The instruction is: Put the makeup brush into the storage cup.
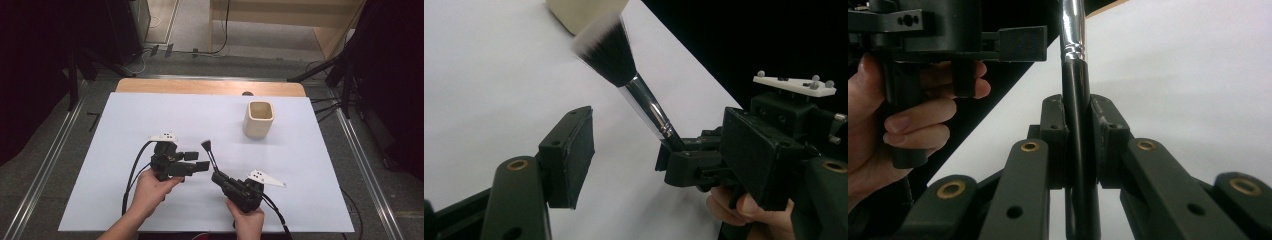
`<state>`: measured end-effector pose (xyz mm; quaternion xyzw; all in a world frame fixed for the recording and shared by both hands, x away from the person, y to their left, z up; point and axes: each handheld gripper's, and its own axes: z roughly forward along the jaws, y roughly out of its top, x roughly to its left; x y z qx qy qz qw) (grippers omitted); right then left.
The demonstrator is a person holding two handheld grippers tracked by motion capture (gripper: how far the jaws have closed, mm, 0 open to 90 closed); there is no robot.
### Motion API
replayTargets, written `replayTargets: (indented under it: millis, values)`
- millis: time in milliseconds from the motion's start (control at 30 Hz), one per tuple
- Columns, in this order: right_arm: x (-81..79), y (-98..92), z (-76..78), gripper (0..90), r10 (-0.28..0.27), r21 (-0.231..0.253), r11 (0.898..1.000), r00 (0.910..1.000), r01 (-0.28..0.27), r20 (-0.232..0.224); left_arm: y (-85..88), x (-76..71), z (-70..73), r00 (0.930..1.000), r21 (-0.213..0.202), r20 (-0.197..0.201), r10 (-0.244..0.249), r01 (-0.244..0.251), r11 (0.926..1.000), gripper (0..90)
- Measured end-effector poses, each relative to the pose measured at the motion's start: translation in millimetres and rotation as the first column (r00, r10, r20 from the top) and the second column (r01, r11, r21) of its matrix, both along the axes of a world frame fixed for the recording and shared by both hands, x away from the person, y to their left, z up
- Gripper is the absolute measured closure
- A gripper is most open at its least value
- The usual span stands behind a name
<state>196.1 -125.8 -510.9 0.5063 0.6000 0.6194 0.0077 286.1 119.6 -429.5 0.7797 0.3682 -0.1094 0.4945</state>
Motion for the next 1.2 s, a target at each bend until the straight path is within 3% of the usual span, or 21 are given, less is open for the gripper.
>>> replayTargets:
  millis: [133,333,467,900,1200]
  values:
    - [-0.2,0.7,0.9,79.5,-0.004,0.006,1.0,1.0,0.004,0.001,-1.7,1.8,-4.1,0.9995,-0.019,-0.029,0.011,-0.012,0.9998,33.0]
    - [0.6,1.5,2.1,79.6,-0.004,0.005,1.0,1.0,0.004,0.007,-4.7,3.6,-7.1,0.9991,-0.023,-0.038,0.019,-0.02,0.9995,35.8]
    - [0.9,2.7,3.5,79.6,-0.006,0.006,1.0,1.0,0.006,0.007,-6.6,5.6,-8.3,0.9974,-0.05,-0.061,0.039,-0.042,0.9979,37.0]
    - [1.7,6.6,5.9,79.6,0.001,0.006,1.0,0.9999,-0.001,0.014,-13.3,8.9,-12.8,0.9926,-0.078,-0.11,0.052,-0.061,0.9951,42.4]
    - [1.4,9.2,6.8,79.6,0.003,0.007,1.0,0.9997,-0.003,0.024,-17.4,10.9,-15.2,0.9884,-0.11,-0.14,0.058,-0.074,0.9912,54.4]
